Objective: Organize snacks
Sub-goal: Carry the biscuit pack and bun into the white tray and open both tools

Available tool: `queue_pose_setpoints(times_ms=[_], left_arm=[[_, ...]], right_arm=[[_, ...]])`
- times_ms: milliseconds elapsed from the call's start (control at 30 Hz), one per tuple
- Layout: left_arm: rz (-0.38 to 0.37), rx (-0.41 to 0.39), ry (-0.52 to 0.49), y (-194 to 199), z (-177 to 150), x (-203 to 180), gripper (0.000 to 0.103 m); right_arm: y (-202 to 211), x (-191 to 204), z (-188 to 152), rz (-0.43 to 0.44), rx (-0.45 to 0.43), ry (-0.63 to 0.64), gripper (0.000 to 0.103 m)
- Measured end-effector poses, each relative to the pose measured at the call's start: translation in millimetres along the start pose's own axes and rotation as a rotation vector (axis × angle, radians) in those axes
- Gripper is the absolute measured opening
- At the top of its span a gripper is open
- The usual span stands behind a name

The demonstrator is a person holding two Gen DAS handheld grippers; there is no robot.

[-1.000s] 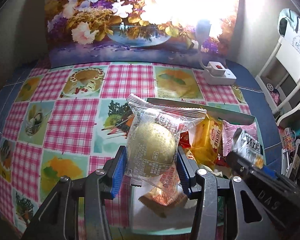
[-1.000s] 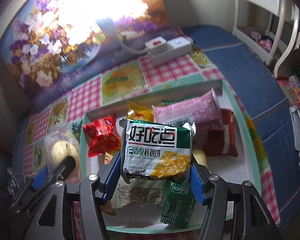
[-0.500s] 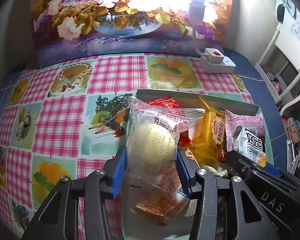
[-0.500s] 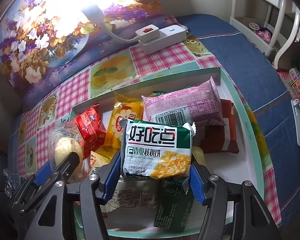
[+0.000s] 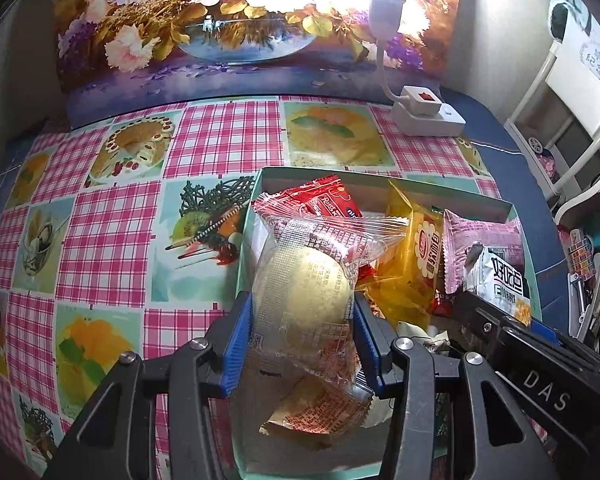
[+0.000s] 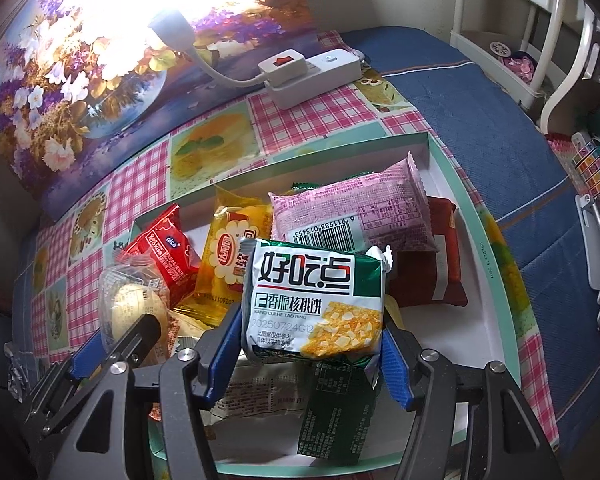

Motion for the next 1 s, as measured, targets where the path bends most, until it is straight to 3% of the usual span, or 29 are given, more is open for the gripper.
queue_pose_setpoints(times_ms=[167, 267, 600, 1000], left_arm=[[-0.001, 0.01, 0.013, -0.1, 0.3, 1.7, 0.055], [0.006, 0.012, 0.033, 0.9, 0.3, 7.1, 0.065], [-0.038, -0.012, 0.063, 16.7, 6.7, 9.4, 0.069], [0.01, -0.018, 0.099, 26.3, 5.8, 24.5, 0.07]], right_arm=[[0.0, 0.0, 0.3, 0.002, 0.0, 0.0, 0.066], [1.6, -1.3, 1.4, 0.003, -0.005, -0.004, 0.066], [16.5, 1.2, 6.5, 0.018, -0.045, 0.002, 0.067], [21.2, 1.9, 7.9, 0.023, -0.059, 0.006, 0.066]])
Point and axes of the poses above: each gripper's, at about its wrist camera, not at the fingertips, and y roughly against the way its jaws point, x to its left, z to its top, the point moved 8 cm from there along -y, roughly the way its jaws point, and after that the axes turned 6 degrees about x, right-handed, at the moved point
